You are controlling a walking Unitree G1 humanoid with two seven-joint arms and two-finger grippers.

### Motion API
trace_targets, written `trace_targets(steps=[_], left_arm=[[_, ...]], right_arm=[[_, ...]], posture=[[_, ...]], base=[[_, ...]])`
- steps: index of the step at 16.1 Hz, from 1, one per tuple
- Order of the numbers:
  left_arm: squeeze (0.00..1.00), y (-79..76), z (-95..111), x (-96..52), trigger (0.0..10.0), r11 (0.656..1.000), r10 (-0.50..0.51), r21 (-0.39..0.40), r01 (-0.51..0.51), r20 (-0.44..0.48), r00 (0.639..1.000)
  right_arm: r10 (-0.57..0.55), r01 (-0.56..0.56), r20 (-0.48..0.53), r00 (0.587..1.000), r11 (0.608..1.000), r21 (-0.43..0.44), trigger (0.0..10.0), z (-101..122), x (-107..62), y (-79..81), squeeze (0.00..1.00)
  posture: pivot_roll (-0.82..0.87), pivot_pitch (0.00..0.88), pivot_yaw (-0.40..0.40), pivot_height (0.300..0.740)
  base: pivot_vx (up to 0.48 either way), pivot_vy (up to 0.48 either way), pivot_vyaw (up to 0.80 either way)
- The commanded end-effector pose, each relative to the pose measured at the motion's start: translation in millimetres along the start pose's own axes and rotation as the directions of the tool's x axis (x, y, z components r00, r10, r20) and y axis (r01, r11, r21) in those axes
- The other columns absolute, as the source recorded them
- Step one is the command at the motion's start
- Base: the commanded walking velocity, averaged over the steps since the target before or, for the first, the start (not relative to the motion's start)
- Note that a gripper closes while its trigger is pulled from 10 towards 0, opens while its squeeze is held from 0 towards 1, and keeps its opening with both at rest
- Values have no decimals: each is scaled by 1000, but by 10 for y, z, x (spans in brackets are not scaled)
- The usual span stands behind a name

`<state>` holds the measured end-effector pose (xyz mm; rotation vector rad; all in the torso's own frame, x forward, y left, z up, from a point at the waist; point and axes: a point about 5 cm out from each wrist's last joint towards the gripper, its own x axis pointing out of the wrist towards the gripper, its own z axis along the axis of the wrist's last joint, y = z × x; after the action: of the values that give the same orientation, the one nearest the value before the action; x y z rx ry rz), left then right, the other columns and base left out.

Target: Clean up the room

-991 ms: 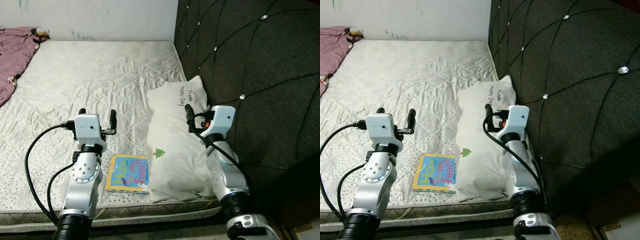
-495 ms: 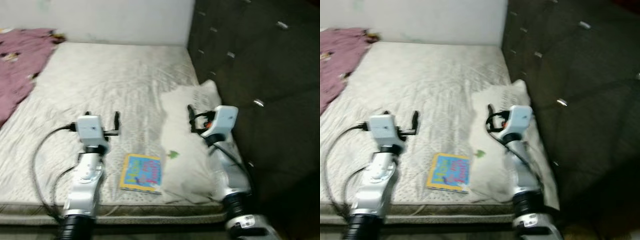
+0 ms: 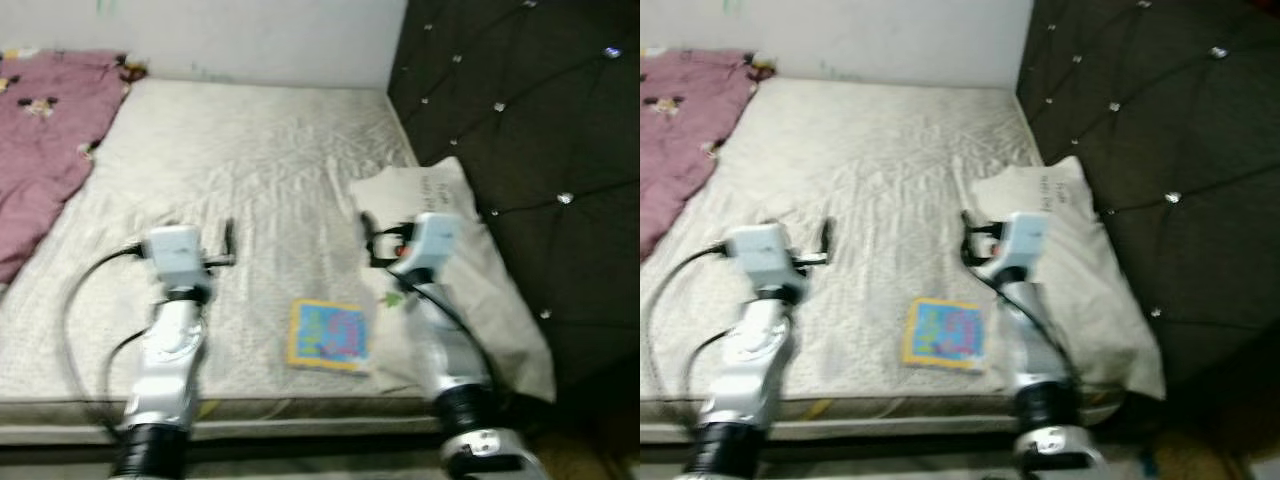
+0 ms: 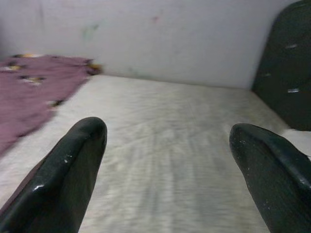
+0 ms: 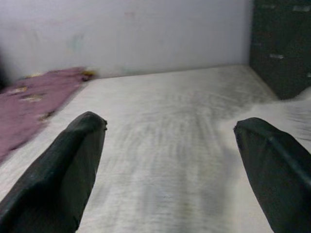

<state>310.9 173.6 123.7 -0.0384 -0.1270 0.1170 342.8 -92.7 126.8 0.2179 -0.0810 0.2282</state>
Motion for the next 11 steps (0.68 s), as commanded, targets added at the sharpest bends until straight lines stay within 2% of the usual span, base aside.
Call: trace_targets(steps=[1,4,7,11], left_arm=[[0,-64,27,18,10000,1000,-14,-17,14,6,1000],[0,-71,28,30,10000,1000,-10,-22,10,5,1000],[0,-60,55,50,10000,1000,-7,-27,8,16,1000],[0,-53,58,62,10000,1000,-6,-29,7,15,1000]], right_arm=[[-20,20,15,1000,1000,-16,10000,65,14,-89,0],[-19,19,4,1000,999,-26,10000,52,14,-89,0],[-20,20,4,1000,999,-32,10000,51,15,-99,0],[-28,29,8,1000,999,-40,10000,60,21,-119,0]], posture=[[-70,83,-27,740],[-72,80,-26,740],[-73,80,-25,740],[-73,79,-23,740]], base=[[0,480,0],[0,480,0],[0,480,-519],[0,480,0]])
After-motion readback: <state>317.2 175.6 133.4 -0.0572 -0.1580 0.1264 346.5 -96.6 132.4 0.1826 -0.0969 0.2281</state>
